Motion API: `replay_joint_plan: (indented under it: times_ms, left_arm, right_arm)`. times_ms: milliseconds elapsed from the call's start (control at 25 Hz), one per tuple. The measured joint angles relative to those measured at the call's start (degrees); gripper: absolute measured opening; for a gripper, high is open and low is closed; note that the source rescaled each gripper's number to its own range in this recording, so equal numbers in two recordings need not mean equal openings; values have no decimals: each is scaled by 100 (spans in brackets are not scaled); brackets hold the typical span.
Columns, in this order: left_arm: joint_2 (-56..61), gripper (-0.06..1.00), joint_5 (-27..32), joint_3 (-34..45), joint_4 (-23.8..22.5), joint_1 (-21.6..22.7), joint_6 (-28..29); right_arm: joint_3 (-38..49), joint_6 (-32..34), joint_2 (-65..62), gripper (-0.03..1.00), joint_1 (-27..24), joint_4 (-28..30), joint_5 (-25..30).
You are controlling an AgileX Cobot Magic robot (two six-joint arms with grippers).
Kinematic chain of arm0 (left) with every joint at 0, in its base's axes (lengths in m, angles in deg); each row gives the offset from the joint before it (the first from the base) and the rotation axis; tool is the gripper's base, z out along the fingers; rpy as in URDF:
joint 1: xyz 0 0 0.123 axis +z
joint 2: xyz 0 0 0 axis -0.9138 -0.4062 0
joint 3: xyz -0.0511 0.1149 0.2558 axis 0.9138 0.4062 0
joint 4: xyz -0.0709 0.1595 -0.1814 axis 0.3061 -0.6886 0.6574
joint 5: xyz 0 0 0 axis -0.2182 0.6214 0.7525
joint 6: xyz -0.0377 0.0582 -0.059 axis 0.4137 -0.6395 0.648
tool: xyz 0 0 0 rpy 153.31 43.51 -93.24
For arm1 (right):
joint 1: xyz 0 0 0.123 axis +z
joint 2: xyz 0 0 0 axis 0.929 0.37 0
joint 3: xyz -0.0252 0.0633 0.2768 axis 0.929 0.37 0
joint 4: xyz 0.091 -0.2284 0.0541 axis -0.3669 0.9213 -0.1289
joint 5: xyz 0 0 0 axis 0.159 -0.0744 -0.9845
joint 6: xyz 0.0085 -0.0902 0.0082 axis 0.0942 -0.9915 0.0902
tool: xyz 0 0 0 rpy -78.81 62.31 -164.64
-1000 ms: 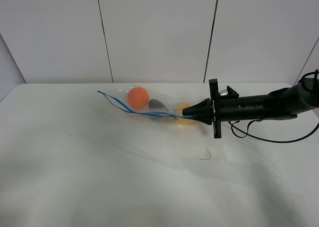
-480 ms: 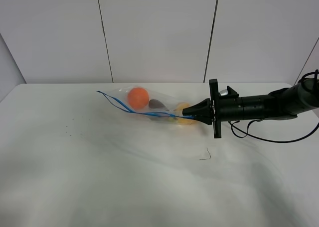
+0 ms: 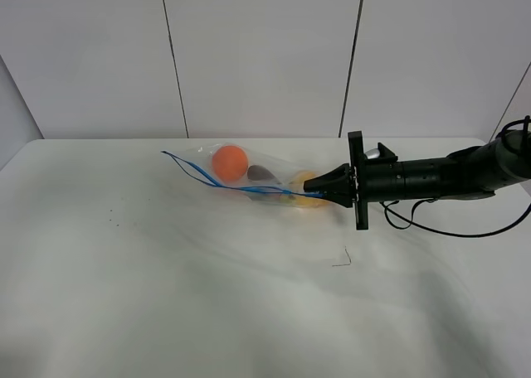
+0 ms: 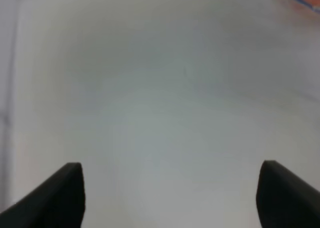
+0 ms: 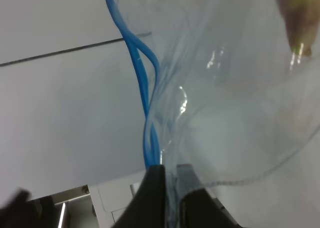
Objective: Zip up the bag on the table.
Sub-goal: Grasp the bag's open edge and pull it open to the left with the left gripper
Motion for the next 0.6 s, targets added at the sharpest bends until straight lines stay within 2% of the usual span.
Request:
replay_joint_plan:
  times_ms: [120, 240, 320, 400, 480, 600]
  left_arm:
    - [-629, 100, -1305, -80, -3, 0, -1796]
    - [-1186, 100, -3009, -80, -7, 0, -3637]
    - [-1612, 100, -4397, -80, -7, 0, -4643]
    - [-2035, 100, -5671, -80, -7, 0, -5199]
    - [-2429, 100, -6843, -80, -35, 0, -5505]
    - [-2890, 98, -7770, -80, -366, -70, -5544]
  right_arm:
    - [0, -19, 0, 0, 0, 0, 5]
    - [0, -30, 0, 0, 0, 0, 5]
    - [0, -34, 0, 0, 0, 0, 5]
    - [0, -34, 0, 0, 0, 0, 5]
    - [0, -34, 0, 0, 0, 0, 5]
    - [0, -34, 0, 0, 0, 0, 5]
